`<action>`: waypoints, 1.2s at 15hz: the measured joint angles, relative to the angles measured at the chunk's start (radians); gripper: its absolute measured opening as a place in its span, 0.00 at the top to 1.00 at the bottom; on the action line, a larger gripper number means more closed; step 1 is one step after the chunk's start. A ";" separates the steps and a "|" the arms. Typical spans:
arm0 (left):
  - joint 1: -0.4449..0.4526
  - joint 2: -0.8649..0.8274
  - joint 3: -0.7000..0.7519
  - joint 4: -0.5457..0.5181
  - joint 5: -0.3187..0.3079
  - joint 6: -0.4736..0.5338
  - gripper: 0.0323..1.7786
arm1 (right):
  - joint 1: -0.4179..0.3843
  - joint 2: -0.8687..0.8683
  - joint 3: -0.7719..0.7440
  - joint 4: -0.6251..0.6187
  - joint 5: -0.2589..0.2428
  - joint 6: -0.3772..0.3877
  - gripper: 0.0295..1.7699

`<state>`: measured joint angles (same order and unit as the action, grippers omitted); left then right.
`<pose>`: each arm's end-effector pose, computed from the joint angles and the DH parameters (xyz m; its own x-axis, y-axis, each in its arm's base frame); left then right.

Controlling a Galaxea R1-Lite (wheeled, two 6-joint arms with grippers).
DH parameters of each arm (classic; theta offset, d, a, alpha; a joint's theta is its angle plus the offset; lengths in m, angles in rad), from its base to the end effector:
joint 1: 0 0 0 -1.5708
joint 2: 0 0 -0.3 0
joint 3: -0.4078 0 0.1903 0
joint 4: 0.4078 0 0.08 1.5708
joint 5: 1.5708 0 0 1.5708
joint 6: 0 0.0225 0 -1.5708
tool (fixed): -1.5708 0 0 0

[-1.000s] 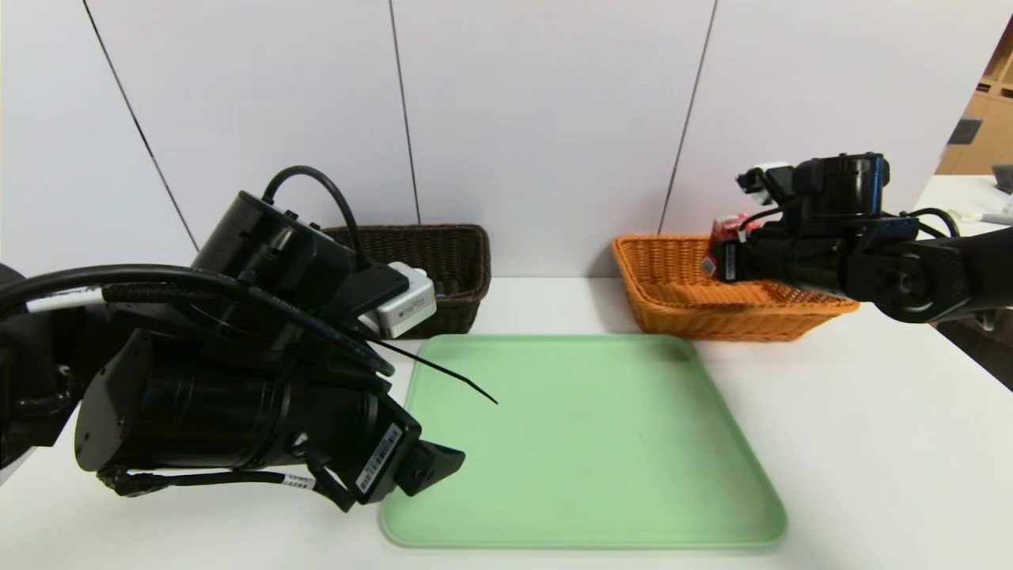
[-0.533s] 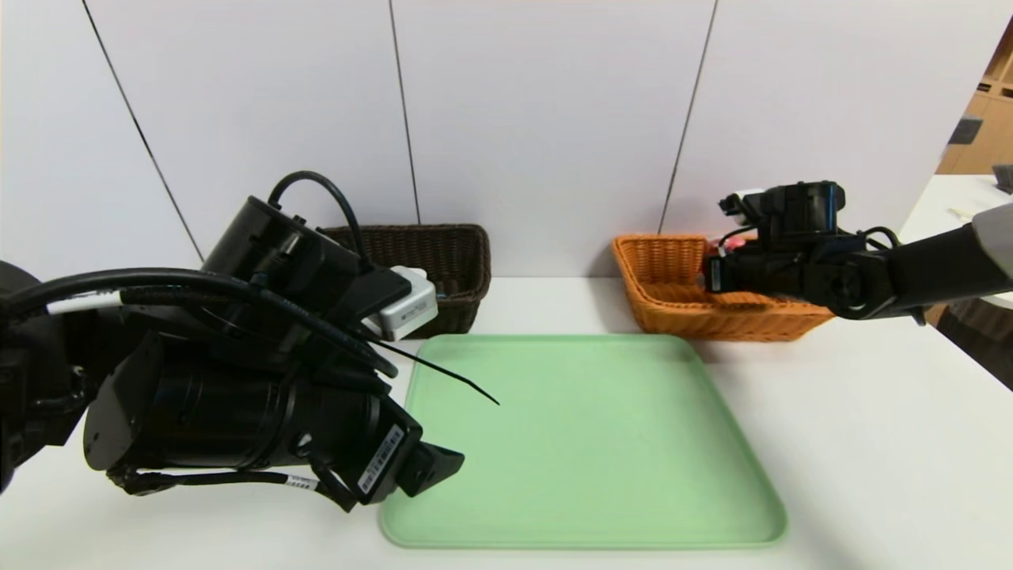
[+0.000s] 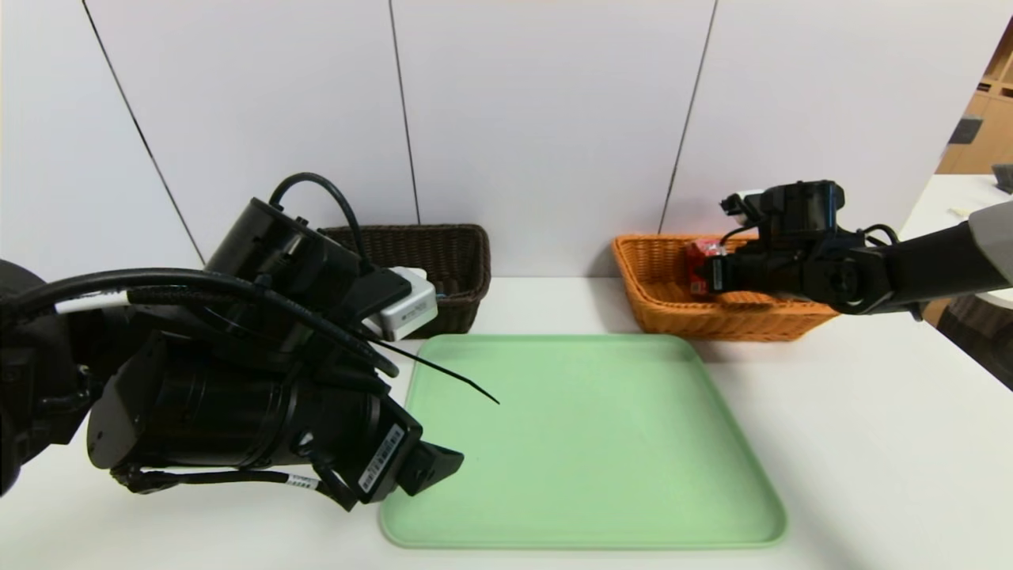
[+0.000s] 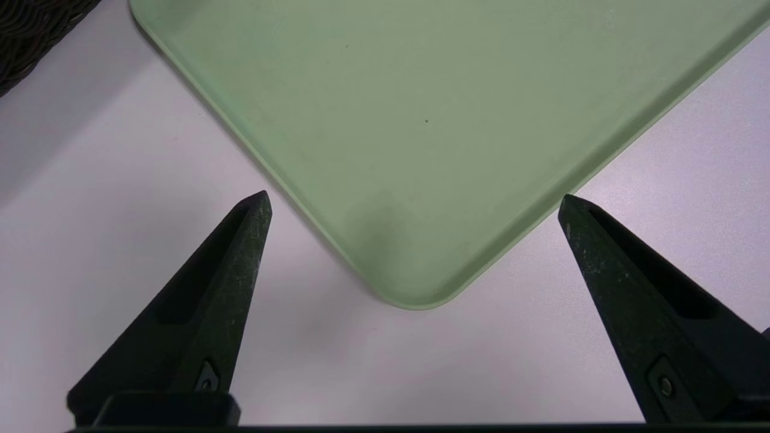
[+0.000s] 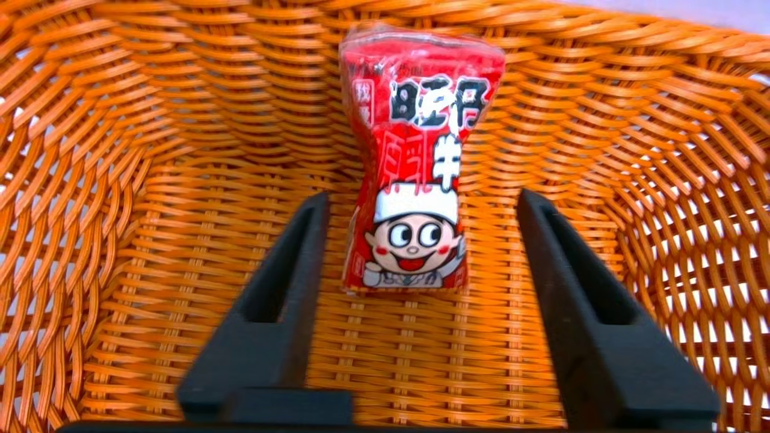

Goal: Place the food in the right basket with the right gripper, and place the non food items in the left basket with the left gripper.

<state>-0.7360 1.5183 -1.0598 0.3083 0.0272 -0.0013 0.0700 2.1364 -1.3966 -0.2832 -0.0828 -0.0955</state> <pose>0.1843 -0.1661 0.2188 0.5518 -0.4631 -0.6936 0.6559 0.7546 0.0179 0.4317 0.0284 0.1461 0.8981 -0.0199 -0.4394 -0.0376 0.9918 -0.1219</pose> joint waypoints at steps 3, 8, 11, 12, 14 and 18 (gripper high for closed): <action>0.010 -0.005 -0.004 -0.001 0.001 0.000 0.05 | 0.002 -0.034 -0.005 0.040 0.007 0.004 0.26; 0.094 -0.063 -0.025 -0.004 0.006 -0.004 0.05 | 0.014 -0.198 -0.018 0.218 0.027 0.013 0.15; 0.190 -0.152 -0.030 -0.006 0.025 -0.010 0.05 | 0.021 -0.343 0.026 0.316 0.028 0.015 0.12; 0.236 -0.189 -0.031 -0.005 0.037 -0.005 0.05 | 0.026 -0.404 0.057 0.346 0.027 0.014 0.11; 0.323 -0.255 -0.033 -0.001 0.051 0.005 0.05 | 0.035 -0.528 0.150 0.389 0.026 0.014 0.09; 0.435 -0.366 -0.014 -0.001 0.100 0.004 0.05 | 0.039 -0.796 0.369 0.413 0.017 0.010 0.07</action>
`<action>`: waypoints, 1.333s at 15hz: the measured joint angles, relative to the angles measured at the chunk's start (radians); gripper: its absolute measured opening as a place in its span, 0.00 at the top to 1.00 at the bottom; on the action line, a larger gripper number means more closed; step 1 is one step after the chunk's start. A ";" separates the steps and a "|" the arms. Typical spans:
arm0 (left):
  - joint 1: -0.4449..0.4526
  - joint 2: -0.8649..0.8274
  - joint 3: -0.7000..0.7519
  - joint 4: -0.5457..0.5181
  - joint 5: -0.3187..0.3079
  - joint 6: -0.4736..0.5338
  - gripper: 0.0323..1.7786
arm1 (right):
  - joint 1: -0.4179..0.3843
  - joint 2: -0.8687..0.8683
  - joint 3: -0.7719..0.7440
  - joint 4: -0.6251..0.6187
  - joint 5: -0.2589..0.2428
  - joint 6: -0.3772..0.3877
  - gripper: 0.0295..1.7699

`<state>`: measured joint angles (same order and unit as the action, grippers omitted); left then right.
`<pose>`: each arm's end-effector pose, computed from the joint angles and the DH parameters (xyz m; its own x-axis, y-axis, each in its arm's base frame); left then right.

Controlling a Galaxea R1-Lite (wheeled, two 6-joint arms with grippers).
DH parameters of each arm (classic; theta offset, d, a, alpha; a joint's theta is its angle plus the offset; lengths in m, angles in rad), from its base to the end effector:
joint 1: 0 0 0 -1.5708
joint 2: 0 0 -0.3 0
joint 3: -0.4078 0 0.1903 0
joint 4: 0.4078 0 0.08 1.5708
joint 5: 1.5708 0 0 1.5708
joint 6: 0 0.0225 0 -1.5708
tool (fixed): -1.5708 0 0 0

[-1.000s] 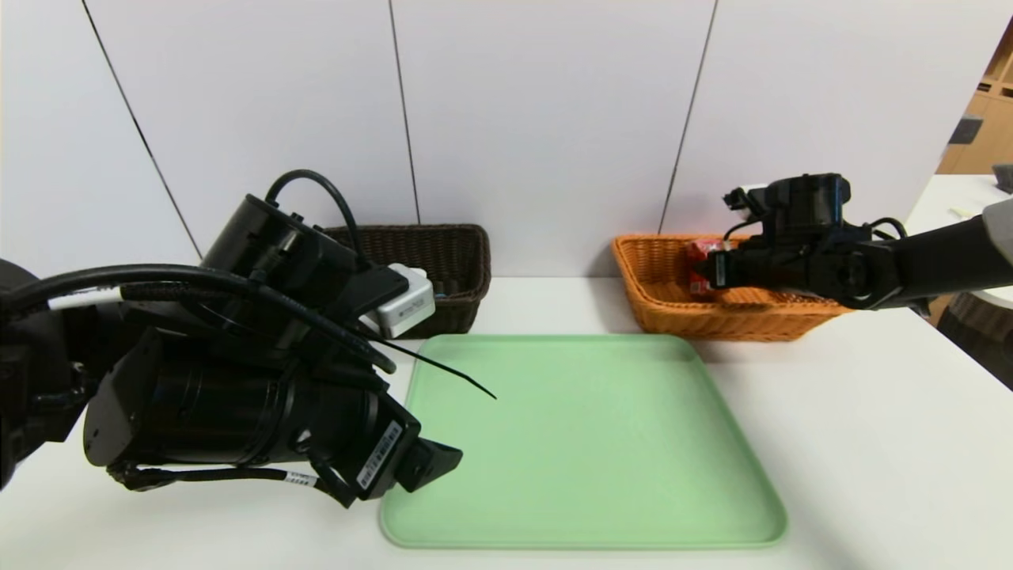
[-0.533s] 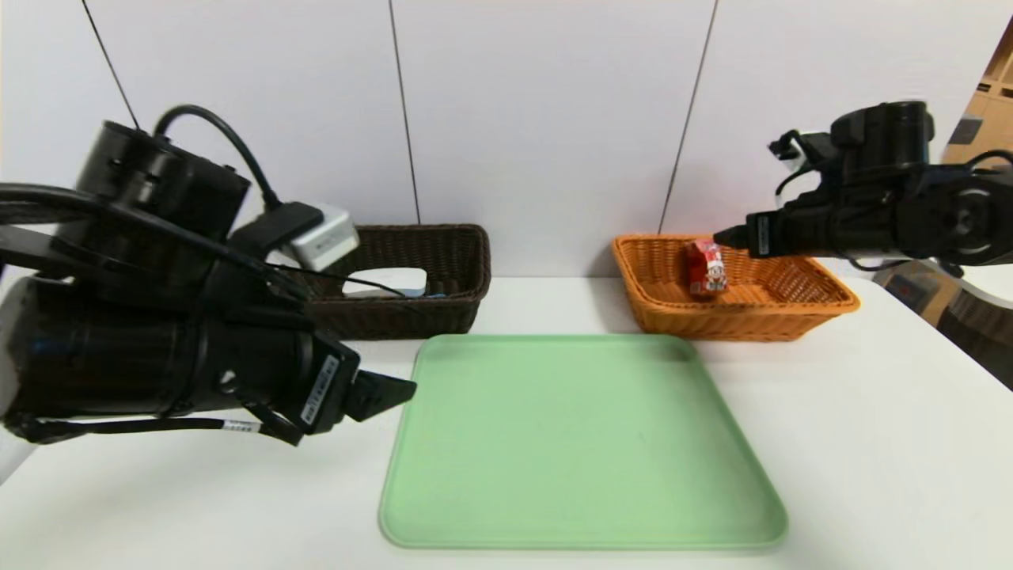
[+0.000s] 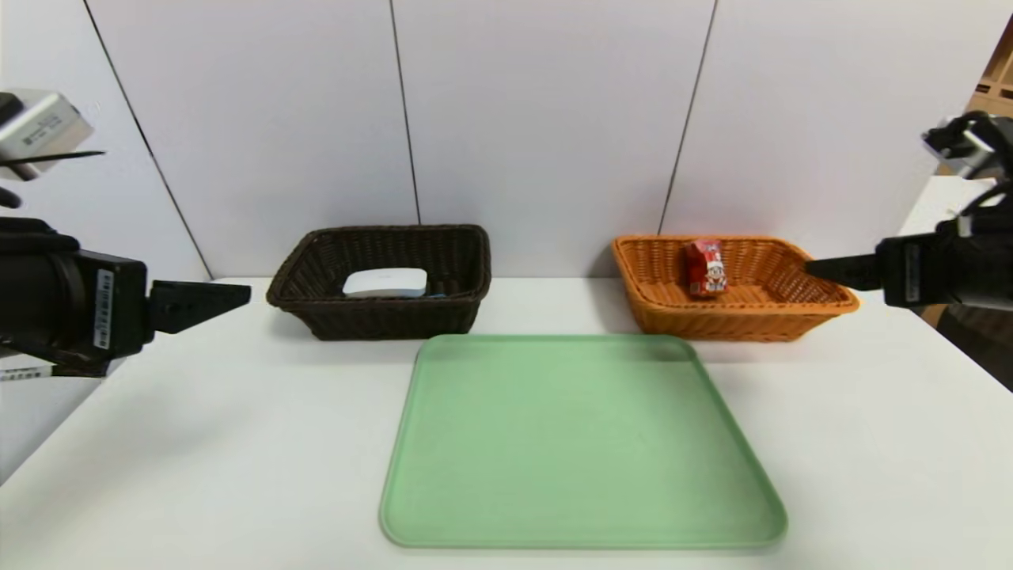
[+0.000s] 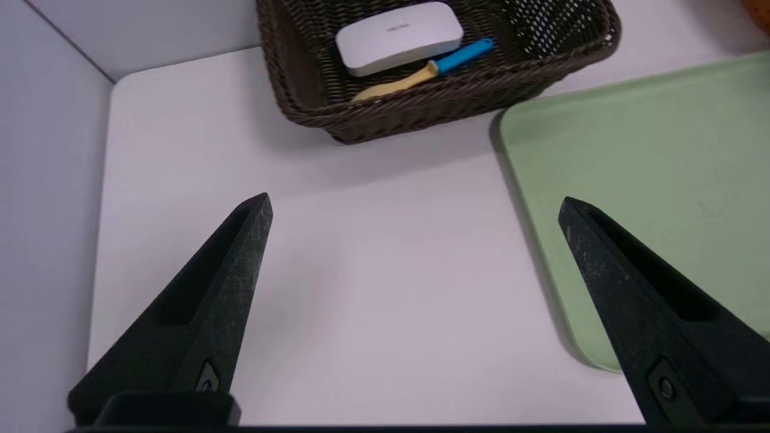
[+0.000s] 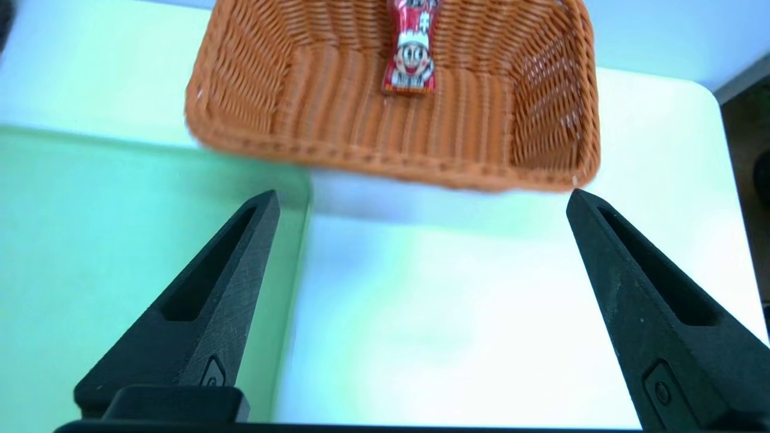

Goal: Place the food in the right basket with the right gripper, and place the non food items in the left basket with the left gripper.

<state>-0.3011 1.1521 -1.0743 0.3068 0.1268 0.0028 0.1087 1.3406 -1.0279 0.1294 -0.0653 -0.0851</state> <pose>0.1469 -0.0426 0.2974 0.9156 -0.1519 -0.3722 0.1832 0.9818 0.0500 0.2125 0.0217 0.2663 0.9037 0.0330 -0.4269 -0.0856 0.9908 -0.1046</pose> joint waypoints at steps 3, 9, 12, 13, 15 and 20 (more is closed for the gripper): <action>0.019 -0.074 0.076 -0.003 0.042 -0.001 0.05 | -0.002 -0.213 0.106 0.086 -0.001 -0.003 0.06; 0.062 -0.333 0.307 0.003 0.154 0.068 0.05 | -0.038 -0.580 0.232 0.280 0.011 -0.029 0.04; 0.173 -0.474 0.430 0.001 0.158 0.129 0.05 | -0.075 -0.694 0.266 0.306 0.008 -0.060 0.04; 0.197 -0.515 0.458 0.001 0.159 0.136 0.05 | -0.081 -0.720 0.263 0.323 0.009 -0.066 0.04; 0.224 -0.582 0.499 -0.001 0.158 0.143 0.05 | -0.087 -0.766 0.261 0.353 0.011 -0.071 0.04; 0.248 -0.749 0.614 -0.003 0.155 0.152 0.05 | -0.077 -0.897 0.316 0.394 0.043 -0.083 0.04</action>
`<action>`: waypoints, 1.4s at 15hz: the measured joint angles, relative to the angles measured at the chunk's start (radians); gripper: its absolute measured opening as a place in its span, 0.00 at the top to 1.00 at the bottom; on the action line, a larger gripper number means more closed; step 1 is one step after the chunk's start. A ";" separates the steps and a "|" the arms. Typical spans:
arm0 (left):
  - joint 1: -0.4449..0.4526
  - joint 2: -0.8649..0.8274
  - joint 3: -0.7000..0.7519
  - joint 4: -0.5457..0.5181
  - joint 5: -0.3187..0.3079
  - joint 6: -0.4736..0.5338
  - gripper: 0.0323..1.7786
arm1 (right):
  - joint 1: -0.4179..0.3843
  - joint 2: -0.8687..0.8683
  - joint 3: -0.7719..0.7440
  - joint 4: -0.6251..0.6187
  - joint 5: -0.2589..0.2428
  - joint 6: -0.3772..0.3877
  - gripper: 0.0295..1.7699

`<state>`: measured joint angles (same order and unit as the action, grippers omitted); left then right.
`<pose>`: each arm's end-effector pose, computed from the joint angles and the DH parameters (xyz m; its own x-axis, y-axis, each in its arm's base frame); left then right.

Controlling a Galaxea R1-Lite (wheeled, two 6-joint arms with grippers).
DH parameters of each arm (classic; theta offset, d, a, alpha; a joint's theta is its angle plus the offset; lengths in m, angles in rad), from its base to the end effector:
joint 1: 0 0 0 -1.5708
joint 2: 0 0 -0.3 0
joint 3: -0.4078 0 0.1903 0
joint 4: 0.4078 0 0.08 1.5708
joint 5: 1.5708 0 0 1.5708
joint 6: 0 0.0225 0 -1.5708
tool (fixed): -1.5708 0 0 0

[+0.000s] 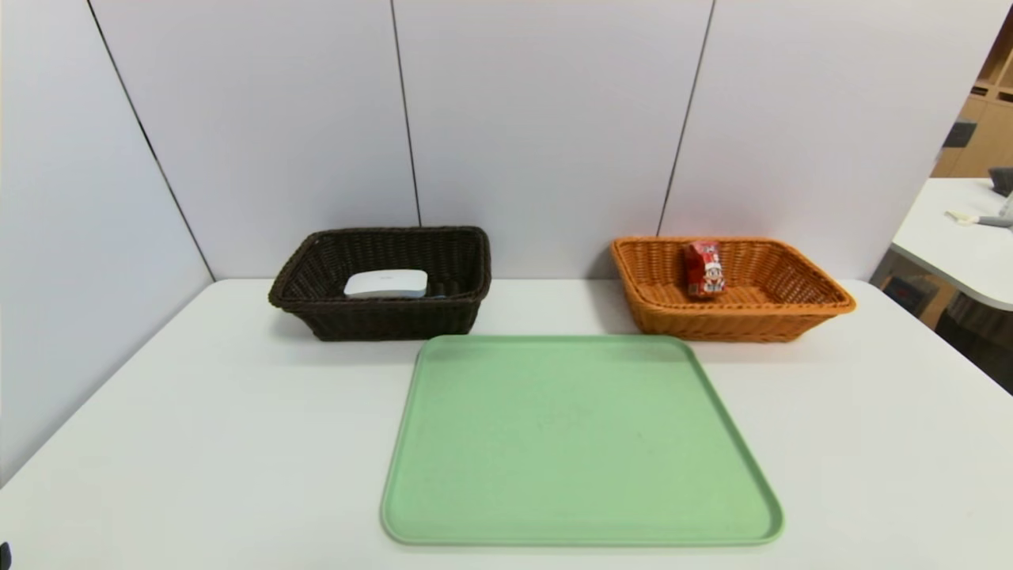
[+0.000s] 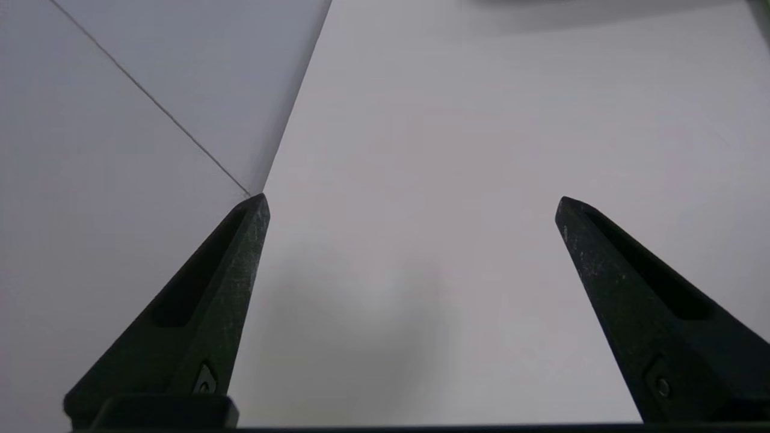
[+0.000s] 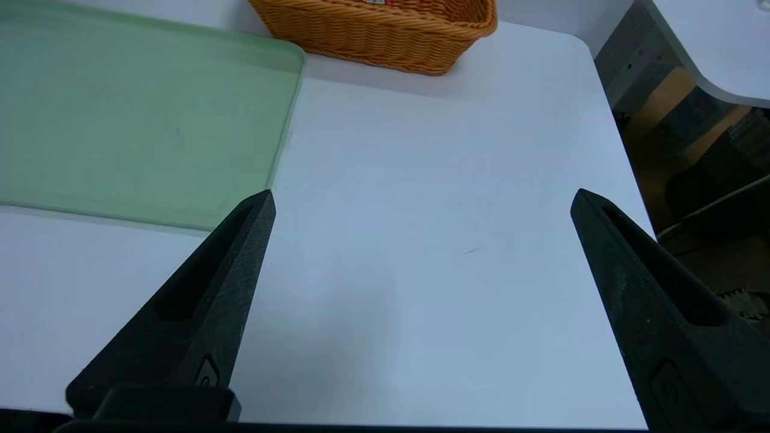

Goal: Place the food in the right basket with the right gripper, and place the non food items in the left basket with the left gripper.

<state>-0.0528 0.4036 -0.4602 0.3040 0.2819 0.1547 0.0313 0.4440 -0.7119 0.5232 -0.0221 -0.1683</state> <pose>-0.0069 0.0066 0.1782 0.9447 0.2286 -0.2352 -0.1784 0.9598 0.2167 -0.0232 -0.0012 0.2220 0.9676 0.0082 -0.2525 -0.0521 0.9845 -0.1676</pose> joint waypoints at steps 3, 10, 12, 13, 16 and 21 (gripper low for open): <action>0.005 -0.083 0.055 0.001 -0.003 0.011 0.05 | -0.005 -0.069 0.030 -0.001 0.019 0.002 0.04; 0.032 -0.273 0.161 -0.001 -0.119 0.054 0.05 | -0.027 -0.212 0.103 -0.009 0.019 0.007 0.04; 0.034 -0.325 0.201 -0.006 -0.125 0.055 0.05 | -0.029 -0.244 0.115 -0.016 0.017 0.008 0.04; 0.034 -0.349 0.216 -0.008 -0.136 0.053 0.05 | -0.029 -0.262 0.132 -0.038 0.017 0.010 0.04; 0.034 -0.390 0.255 -0.046 -0.158 0.038 0.05 | -0.031 -0.306 0.245 -0.199 0.014 0.010 0.04; 0.034 -0.404 0.401 -0.308 -0.182 0.031 0.05 | -0.031 -0.380 0.455 -0.454 -0.009 0.004 0.04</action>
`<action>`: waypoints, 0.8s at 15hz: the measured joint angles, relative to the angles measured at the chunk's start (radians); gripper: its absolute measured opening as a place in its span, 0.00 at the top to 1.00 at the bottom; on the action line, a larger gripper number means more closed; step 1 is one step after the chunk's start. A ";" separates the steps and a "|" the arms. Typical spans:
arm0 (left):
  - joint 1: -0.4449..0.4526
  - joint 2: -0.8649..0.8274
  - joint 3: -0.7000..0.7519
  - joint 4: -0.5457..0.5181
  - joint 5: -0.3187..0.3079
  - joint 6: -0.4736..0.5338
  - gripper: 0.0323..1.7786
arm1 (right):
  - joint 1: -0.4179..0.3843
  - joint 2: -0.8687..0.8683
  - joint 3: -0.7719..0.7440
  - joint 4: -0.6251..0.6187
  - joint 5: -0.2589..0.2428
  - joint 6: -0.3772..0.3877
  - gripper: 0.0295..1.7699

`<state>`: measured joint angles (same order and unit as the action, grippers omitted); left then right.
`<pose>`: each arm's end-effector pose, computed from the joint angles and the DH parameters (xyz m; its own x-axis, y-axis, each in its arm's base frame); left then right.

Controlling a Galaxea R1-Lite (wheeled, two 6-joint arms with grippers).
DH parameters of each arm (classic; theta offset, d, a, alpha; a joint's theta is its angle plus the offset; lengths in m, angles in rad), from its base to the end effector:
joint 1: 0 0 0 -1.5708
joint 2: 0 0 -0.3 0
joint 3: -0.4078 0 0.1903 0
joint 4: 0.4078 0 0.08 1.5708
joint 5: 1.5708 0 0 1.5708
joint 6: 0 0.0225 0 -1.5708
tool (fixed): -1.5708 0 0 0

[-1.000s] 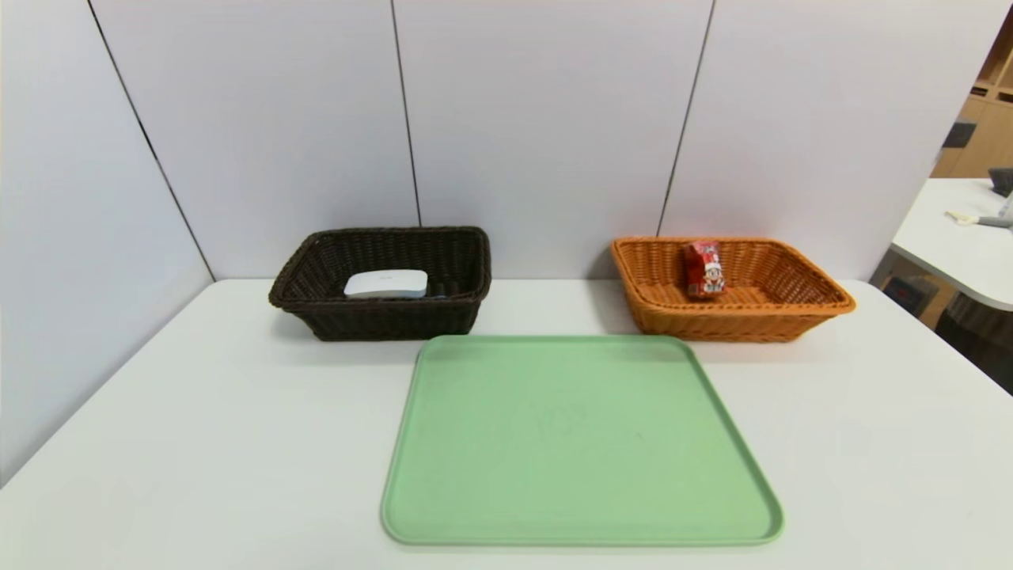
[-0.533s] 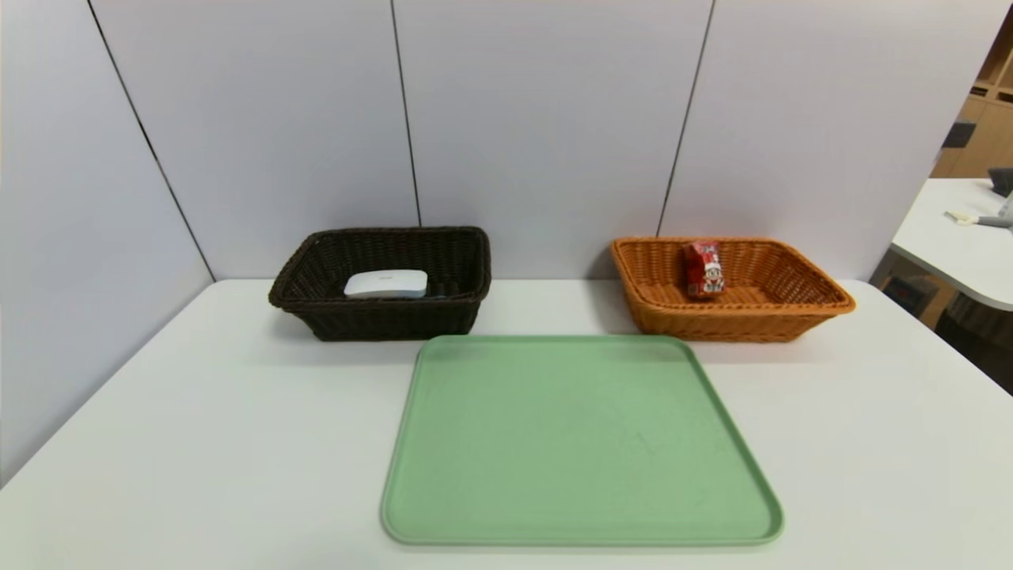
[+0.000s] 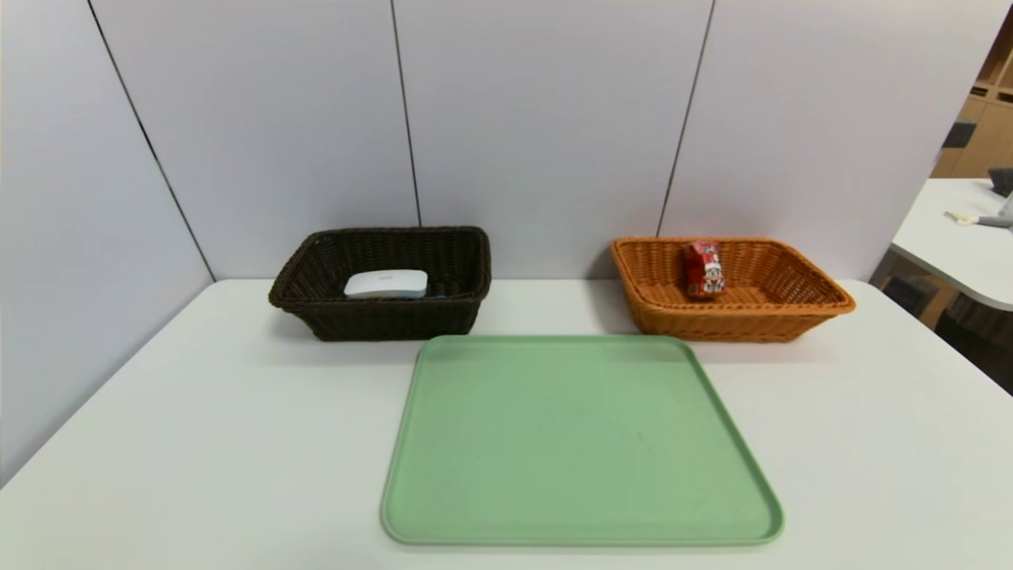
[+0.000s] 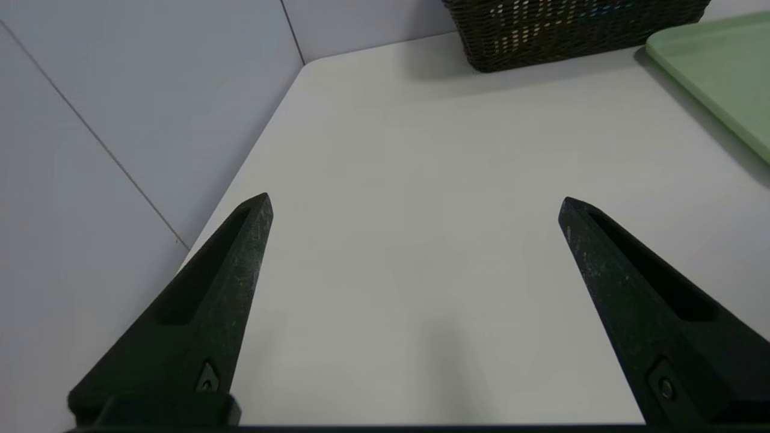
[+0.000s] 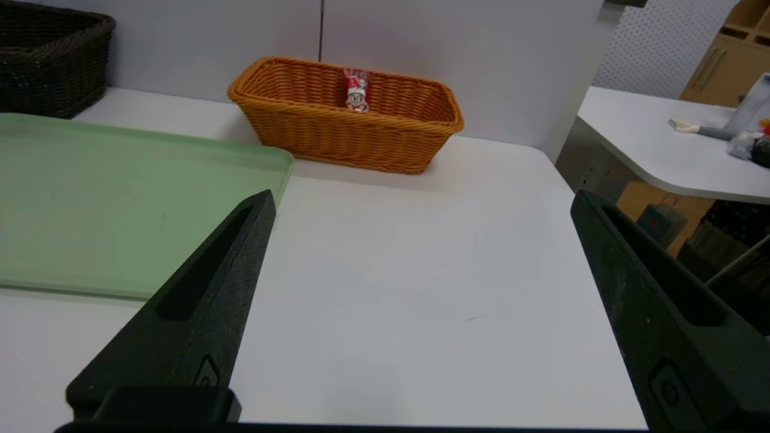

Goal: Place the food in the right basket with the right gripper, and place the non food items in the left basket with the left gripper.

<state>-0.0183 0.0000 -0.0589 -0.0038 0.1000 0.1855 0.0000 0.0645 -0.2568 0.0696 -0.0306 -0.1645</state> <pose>-0.0278 0.0028 0.0920 0.9947 0.0816 0.0623 -0.0916 0.9798 0.1779 -0.0406 -0.0007 0.1393 0.9920 -0.0306 0.1223 0.0500 0.9860 -0.1588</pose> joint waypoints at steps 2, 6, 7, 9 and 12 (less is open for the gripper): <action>0.000 -0.001 0.020 -0.016 -0.036 -0.009 0.05 | 0.000 -0.033 0.066 -0.051 -0.017 0.001 0.04; 0.000 -0.001 0.026 -0.007 -0.063 -0.027 0.05 | 0.000 -0.061 0.214 -0.196 -0.042 -0.005 0.04; 0.000 -0.001 0.026 -0.005 -0.064 -0.027 0.05 | 0.000 -0.064 0.236 -0.214 -0.045 0.001 0.04; 0.000 -0.001 0.027 -0.003 -0.073 -0.027 0.05 | 0.000 -0.066 0.251 -0.202 -0.031 0.010 0.04; 0.000 -0.001 0.032 -0.008 -0.098 -0.034 0.05 | 0.000 -0.066 0.256 -0.141 0.028 0.024 0.04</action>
<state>-0.0183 -0.0013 -0.0272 -0.0119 0.0023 0.1515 0.0000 -0.0013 -0.0009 -0.0717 -0.0028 -0.1409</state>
